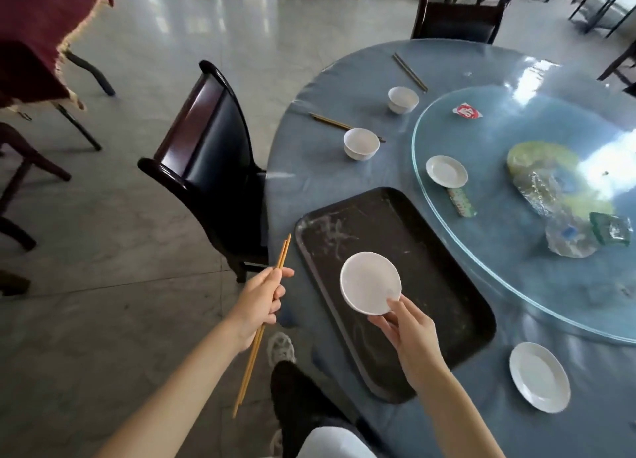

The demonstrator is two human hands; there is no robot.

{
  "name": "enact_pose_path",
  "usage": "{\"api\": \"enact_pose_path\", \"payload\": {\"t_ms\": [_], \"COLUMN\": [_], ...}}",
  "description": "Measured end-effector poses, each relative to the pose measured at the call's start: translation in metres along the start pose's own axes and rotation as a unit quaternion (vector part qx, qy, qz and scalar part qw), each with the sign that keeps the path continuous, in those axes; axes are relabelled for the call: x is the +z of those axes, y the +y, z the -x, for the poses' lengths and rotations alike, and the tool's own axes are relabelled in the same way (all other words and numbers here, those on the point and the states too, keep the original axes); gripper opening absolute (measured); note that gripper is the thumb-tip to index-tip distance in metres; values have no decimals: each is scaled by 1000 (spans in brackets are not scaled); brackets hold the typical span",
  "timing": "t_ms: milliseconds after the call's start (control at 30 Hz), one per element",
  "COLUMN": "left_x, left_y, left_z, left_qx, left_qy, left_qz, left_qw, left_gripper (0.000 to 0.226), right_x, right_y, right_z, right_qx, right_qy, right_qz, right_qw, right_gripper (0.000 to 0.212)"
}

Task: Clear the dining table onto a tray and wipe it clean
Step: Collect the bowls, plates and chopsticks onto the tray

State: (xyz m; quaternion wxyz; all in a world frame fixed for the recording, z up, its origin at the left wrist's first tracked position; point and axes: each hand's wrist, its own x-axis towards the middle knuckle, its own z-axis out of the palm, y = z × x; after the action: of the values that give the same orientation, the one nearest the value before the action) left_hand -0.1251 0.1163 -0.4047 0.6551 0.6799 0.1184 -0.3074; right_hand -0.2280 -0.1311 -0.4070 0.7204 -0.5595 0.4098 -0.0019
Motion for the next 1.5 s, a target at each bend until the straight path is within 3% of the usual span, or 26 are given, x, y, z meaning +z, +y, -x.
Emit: {"api": "enact_pose_path", "payload": {"t_ms": [333,533,667,967,1200,1500], "left_x": [-77,-140,-207,-404,-503,-541], "left_y": [96,147,185,246,285,356], "left_z": [-83,-120,-150,-211,-269,-397], "left_qx": [3,-19,-16,19,-21,-38], "left_qy": [31,14,-1,-11,-67,-172], "left_qz": [10,87,151,188,168,98], "left_qw": [999,996,988,982,983,979], "left_gripper": [28,29,33,30,28,28], "right_x": [140,231,308,514,623,699], "right_y": [-54,-90,-112,-133,-145,-157], "right_z": [-77,-98,-110,-124,-135,-188], "right_qx": [16,9,-5,-15,2,-21], "right_qy": [-31,-73,-96,-116,-58,18], "right_qz": [-6,12,19,-15,-60,-115], "right_qw": [999,997,995,993,997,993], "right_gripper": [16,15,20,17,18,19]}}
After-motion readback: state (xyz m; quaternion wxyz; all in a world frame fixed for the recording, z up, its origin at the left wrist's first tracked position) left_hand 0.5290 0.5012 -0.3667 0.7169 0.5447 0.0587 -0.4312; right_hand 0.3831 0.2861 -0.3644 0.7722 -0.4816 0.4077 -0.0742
